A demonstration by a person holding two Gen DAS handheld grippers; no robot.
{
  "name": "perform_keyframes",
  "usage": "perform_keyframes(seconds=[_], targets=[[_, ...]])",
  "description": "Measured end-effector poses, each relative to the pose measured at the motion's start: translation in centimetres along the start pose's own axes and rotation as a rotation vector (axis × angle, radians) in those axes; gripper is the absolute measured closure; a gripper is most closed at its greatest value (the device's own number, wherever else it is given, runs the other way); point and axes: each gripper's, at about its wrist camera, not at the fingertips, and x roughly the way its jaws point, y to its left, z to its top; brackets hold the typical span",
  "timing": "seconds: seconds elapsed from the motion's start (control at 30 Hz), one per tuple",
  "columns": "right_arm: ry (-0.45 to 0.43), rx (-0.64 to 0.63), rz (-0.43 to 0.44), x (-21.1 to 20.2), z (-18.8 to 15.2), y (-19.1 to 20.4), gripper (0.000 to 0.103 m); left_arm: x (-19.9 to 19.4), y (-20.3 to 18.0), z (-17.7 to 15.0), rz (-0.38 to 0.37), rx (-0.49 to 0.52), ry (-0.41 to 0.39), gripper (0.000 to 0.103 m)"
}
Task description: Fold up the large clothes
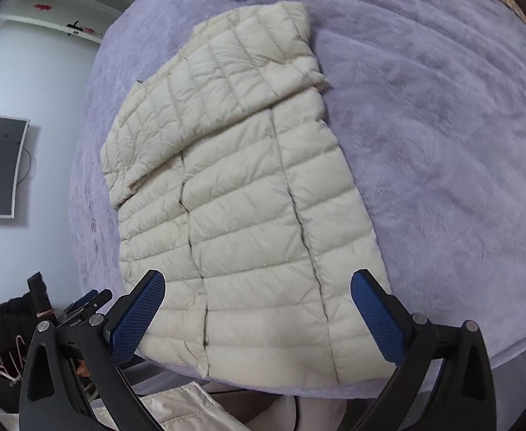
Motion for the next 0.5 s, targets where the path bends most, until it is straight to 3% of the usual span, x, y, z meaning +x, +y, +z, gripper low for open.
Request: perform_keyframes(seconds=[0.23,0.5], targets=[[0.098,0.208,0.060,2.5,-4.2,-7.9,0.000,4.1,1.9,-3.6,-0.135,-0.066,0.140,0.001],[0.115,0.342,0.197,4.7,-7.2,-10.6,0.000,5.3,1.2,-4.5,-0.199,-0.081,0.164,0.001]])
